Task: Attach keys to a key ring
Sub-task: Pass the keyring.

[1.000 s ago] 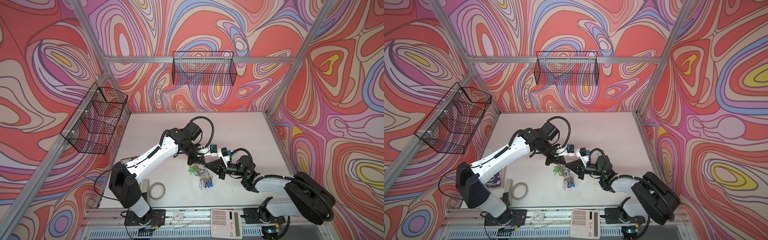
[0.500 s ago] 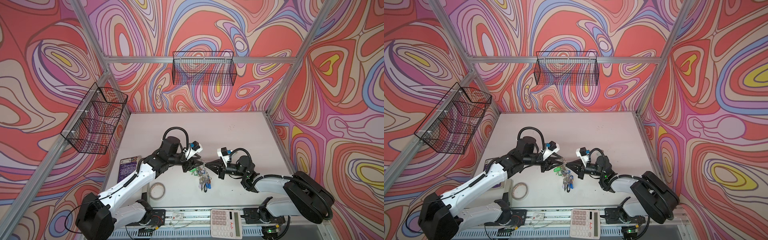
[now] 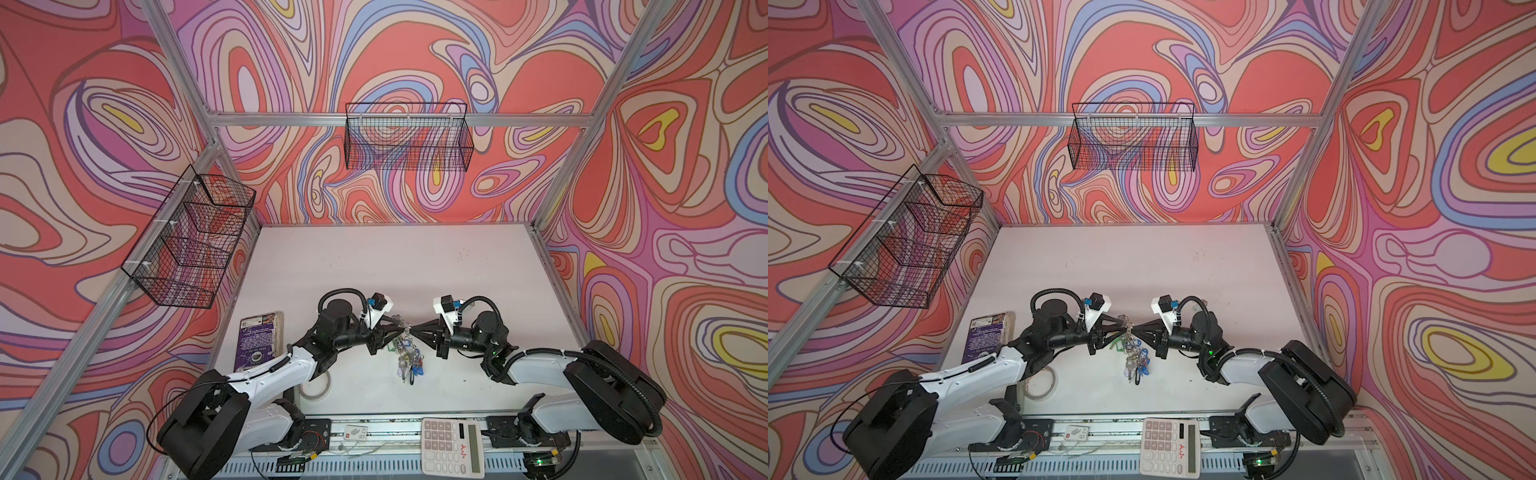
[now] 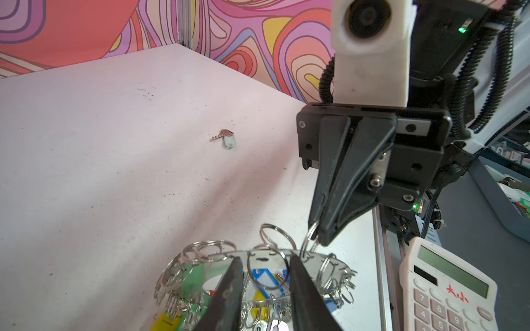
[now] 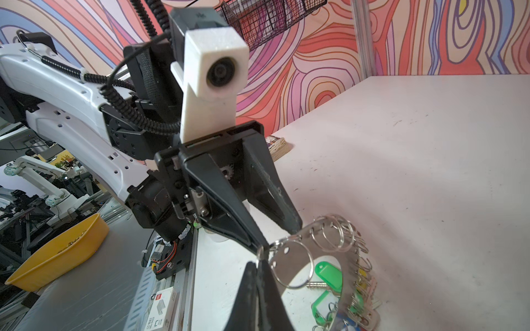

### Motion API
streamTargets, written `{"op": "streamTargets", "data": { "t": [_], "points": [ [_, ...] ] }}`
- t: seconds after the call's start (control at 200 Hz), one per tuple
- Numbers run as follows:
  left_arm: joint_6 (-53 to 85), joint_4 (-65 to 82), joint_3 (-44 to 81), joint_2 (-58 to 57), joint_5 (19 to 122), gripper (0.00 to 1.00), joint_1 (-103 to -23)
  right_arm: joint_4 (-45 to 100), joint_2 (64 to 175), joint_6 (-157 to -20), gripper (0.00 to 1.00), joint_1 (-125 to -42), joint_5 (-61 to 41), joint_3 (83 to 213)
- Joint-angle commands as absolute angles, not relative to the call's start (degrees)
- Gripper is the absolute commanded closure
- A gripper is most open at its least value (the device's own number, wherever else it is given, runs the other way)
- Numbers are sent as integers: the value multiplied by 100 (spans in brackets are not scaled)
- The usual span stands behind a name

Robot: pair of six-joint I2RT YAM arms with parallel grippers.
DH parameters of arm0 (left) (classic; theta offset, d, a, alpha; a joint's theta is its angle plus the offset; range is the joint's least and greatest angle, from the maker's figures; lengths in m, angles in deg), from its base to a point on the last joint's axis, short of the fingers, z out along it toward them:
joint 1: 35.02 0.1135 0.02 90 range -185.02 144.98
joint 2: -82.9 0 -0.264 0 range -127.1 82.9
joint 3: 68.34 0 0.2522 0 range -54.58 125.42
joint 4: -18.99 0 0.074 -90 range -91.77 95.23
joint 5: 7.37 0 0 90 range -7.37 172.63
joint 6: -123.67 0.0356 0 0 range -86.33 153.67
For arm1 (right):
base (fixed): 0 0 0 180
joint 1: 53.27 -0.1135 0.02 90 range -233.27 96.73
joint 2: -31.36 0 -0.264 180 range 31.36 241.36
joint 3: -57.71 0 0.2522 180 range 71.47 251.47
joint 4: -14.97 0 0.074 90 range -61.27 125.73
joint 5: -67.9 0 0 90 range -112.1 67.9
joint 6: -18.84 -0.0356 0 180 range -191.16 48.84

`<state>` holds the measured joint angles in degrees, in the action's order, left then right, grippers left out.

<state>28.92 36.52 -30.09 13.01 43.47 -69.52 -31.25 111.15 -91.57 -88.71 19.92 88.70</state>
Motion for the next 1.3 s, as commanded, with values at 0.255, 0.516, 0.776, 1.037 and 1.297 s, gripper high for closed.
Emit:
{"op": "streamTargets", "data": {
  "t": [0.255, 0.516, 0.776, 1.037, 1.297],
  "points": [
    [3013, 4289, -3144, 1296, 3840, 62, -6945, -3258, 11198, -8950, 100, -8897, 1979, 8922],
    [2849, 4947, -3545, 1196, 4428, 62, -6939, -3226, 11191, -8936, 100, -8896, 1983, 8922],
    [2838, 5357, -3899, 1427, 4554, 56, -6886, -3200, 11217, -8895, 100, -8904, 1965, 8932],
    [2897, 5796, -3877, 1169, 3909, 51, -6845, -3213, 11268, -8885, 100, -8906, 2005, 8940],
    [3016, 5497, -3535, 936, 3520, 51, -6789, -3317, 11257, -8813, 100, -8948, 2112, 8906]
  ]
}}
